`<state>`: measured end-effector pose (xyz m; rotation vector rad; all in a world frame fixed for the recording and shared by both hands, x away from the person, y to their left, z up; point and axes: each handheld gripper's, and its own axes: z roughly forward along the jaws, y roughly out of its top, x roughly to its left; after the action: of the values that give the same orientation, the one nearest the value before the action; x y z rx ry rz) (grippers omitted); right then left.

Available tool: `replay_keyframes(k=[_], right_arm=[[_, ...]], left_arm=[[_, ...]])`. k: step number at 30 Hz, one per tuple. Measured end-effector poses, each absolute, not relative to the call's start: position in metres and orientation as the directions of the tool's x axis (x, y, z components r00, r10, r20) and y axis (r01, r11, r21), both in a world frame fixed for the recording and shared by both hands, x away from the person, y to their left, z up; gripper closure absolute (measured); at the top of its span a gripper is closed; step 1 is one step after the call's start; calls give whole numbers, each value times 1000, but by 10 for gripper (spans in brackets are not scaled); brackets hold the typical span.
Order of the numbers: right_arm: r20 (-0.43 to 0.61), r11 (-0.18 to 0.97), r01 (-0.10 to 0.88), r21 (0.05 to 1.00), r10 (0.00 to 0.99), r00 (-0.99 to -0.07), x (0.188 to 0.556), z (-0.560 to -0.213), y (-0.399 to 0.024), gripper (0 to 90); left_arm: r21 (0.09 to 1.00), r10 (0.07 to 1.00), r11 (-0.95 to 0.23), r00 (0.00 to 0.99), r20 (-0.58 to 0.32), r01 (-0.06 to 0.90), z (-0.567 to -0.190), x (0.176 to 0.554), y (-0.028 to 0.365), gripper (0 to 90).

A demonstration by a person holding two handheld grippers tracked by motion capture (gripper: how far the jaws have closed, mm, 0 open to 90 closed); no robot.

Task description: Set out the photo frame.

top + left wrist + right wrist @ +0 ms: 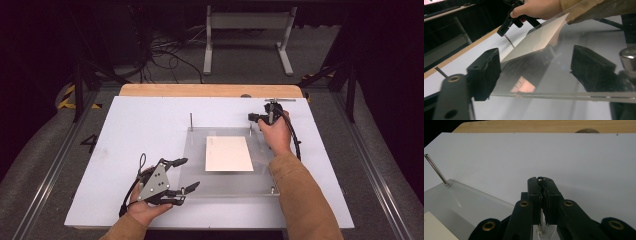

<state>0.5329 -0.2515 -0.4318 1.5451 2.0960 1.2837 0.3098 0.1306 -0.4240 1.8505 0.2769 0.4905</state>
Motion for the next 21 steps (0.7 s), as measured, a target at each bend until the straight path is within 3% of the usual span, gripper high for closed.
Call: replay_keyframes(k=[4,14,21], right_arm=[[313,39,657,753,857,-409,532,-433,-253,847],[315,36,646,763,851,-420,529,-433,-254,830],[341,8,628,778,835,-432,522,-434,-263,685]], left_arm=[[960,371,-280,921,116,-8,-426,315,132,403],[951,364,-306,919,155,-39,-424,313,132,465],[951,369,-306,917,153,-36,-422,312,132,471]])
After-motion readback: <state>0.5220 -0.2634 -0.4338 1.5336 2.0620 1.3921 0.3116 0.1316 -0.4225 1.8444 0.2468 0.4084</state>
